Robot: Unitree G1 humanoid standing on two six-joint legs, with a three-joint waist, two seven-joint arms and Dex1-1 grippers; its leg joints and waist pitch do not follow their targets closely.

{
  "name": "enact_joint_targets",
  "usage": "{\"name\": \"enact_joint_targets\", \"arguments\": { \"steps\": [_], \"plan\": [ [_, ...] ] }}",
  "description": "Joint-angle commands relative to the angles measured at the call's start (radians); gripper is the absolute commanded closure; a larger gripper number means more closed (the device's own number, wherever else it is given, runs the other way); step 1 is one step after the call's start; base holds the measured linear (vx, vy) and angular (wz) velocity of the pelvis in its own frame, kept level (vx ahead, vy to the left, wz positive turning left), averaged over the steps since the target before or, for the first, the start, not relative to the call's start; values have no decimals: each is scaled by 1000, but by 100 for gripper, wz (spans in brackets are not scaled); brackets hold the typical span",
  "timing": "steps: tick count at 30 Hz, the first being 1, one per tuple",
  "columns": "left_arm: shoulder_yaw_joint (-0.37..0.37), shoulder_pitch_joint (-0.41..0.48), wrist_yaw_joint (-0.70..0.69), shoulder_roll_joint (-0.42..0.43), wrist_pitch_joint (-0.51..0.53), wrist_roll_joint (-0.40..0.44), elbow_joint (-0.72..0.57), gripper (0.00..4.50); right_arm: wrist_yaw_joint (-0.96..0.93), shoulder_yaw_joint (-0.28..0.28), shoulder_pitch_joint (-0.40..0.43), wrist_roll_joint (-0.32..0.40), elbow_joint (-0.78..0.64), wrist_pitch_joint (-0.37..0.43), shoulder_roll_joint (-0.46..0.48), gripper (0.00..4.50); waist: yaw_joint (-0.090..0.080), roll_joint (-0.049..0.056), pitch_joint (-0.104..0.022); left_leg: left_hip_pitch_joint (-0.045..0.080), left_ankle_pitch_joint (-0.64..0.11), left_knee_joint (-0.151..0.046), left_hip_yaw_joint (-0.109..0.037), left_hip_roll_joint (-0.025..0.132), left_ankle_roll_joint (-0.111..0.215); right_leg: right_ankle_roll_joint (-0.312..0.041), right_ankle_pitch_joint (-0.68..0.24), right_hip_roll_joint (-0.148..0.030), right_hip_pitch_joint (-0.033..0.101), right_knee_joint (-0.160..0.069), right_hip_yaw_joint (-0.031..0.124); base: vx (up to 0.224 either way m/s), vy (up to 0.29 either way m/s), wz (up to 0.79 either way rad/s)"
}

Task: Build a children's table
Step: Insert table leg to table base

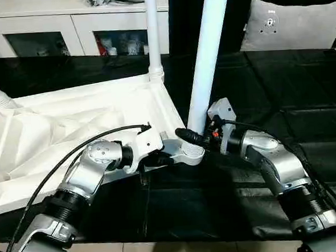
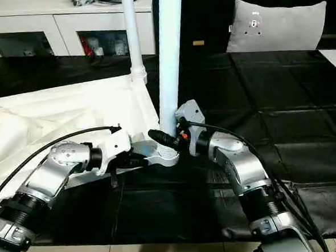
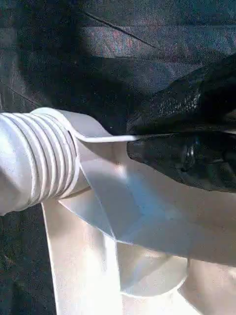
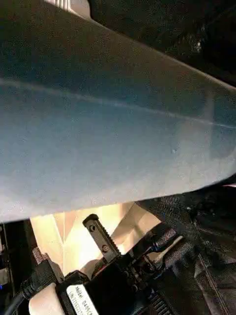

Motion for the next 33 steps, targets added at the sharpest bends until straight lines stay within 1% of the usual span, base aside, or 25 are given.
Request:
{"name": "enact_joint_targets", "arguments": {
  "steps": [1, 2, 3, 5, 6, 7, 9, 10, 11, 13, 16, 18, 21, 24, 26, 29, 30, 31, 33],
  "plan": [
    [-6, 32, 0, 35, 54, 38, 36, 450, 18, 3, 5, -8, 14, -4, 3, 259, 12, -6, -61, 6, -183, -77, -24, 69, 26, -246, -182, -96, 42, -80, 52, 0, 0, 0],
    [-6, 32, 0, 35, 54, 38, 36, 450, 18, 3, 5, -8, 14, -4, 3, 259, 12, -6, -61, 5, -182, -77, -24, 69, 25, -248, -178, -97, 43, -80, 52, 0, 0, 0],
    [-3, 35, -26, 41, 81, 17, 19, 450, 19, 3, 6, -8, 14, -4, 4, 259, 12, -6, -61, 6, -182, -77, -24, 68, 25, -248, -178, -97, 43, -80, 52, 0, 0, 0],
    [-1, 36, -36, 46, 95, 9, 8, 394, 19, 2, 6, -9, 14, -4, 4, 259, 11, -7, -61, 4, -173, -76, -24, 68, 29, -252, -165, -97, 44, -78, 52, 0, 0, 0],
    [-1, 37, -36, 48, 99, 7, 5, 394, 19, 2, 6, -10, 13, -4, 4, 259, 11, -7, -61, 3, -170, -76, -24, 68, 30, -254, -160, -97, 44, -77, 52, 0, 0, 0],
    [0, 36, -21, 56, 81, 20, 10, 392, 19, 3, 5, -10, 14, -4, 5, 259, 9, -6, -60, 3, -168, -76, -25, 68, 34, -251, -155, -95, 42, -77, 52, 0, 0, 0],
    [2, 36, -8, 60, 70, 30, 17, 385, 19, 3, 5, -10, 14, -4, 6, 259, 9, -5, -58, 6, -184, -78, -25, 67, 32, -248, -179, -95, 41, -80, 52, 0, 0, 0],
    [-1, 36, -9, 67, 63, 36, 21, 370, 19, 3, 4, -10, 15, -4, 7, 259, 11, -3, -56, 8, -199, -80, -25, 69, 26, -245, -204, -96, 39, -83, 52, 0, 0, 0],
    [-5, 37, -19, 71, 59, 36, 21, 358, 19, 3, 4, -10, 15, -4, 8, 259, 10, -4, -56, 6, -204, -80, -25, 69, 23, -244, -211, -97, 40, -84, 53, 0, 0, 0],
    [-7, 40, -27, 74, 60, 33, 18, 358, 18, 3, 2, -10, 17, -5, 10, 259, 9, -4, -56, 7, -212, -82, -26, 69, 16, -239, -215, -96, 39, -83, 53, 0, 0, 0],
    [-5, 45, -21, 70, 64, 25, 15, 358, 19, 2, 1, -13, 19, -5, 14, 259, 11, -1, -56, 7, -212, -81, -26, 69, 15, -241, -212, -97, 39, -83, 54, 0, 0, 0],
    [-1, 46, -18, 67, 56, 20, 15, 358, 20, 2, 1, -13, 19, -4, 14, 259, 11, -2, -56, 7, -214, -82, -26, 69, 14, -241, -213, -97, 39, -84, 54, 0, 0, 0],
    [24, 48, -6, 47, 30, -7, 20, 358, 20, 2, 0, -15, 21, -7, 13, 259, 10, -2, -56, 7, -216, -82, -26, 69, 13, -243, -211, -96, 38, -84, 54, 0, 0, 0],
    [18, 54, -16, 54, 29, -4, 20, 358, 20, 1, -1, -16, 23, -8, 12, 259, 11, -2, -55, 7, -218, -83, -26, 70, 14, -242, -209, -96, 38, -83, 54, 0, 0, 0],
    [13, 58, -18, 59, 32, 0, 21, 387, 21, 0, -2, -17, 25, -8, 13, 259, 11, -2, -54, 7, -224, -84, -26, 70, 13, -240, -220, -97, 37, -84, 54, 0, 0, 0],
    [12, 60, -18, 62, 34, 2, 22, 405, 23, -1, -3, -18, 26, -9, 13, 259, 11, -2, -53, 7, -230, -85, -27, 70, 11, -235, -236, -97, 36, -86, 55, 0, 0, 0],
    [12, 59, -18, 62, 32, 6, 26, 425, 24, -1, -4, -19, 28, -9, 13, 259, 10, -2, -53, 7, -232, -85, -27, 70, 10, -235, -238, -97, 36, -86, 55, 0, 0, 0],
    [8, 58, -21, 65, 29, 13, 30, 425, 25, -1, -5, -19, 29, -10, 13, 259, 10, -4, -54, 8, -234, -85, -27, 70, 10, -234, -241, -97, 36, -86, 55, 0, 0, 0],
    [-3, 57, -22, 72, 24, 30, 39, 433, 27, -1, -6, -20, 31, -10, 14, 259, 10, -3, -53, 7, -236, -85, -27, 71, 10, -232, -247, -98, 35, -87, 56, 0, 0, 0]
  ]
}}
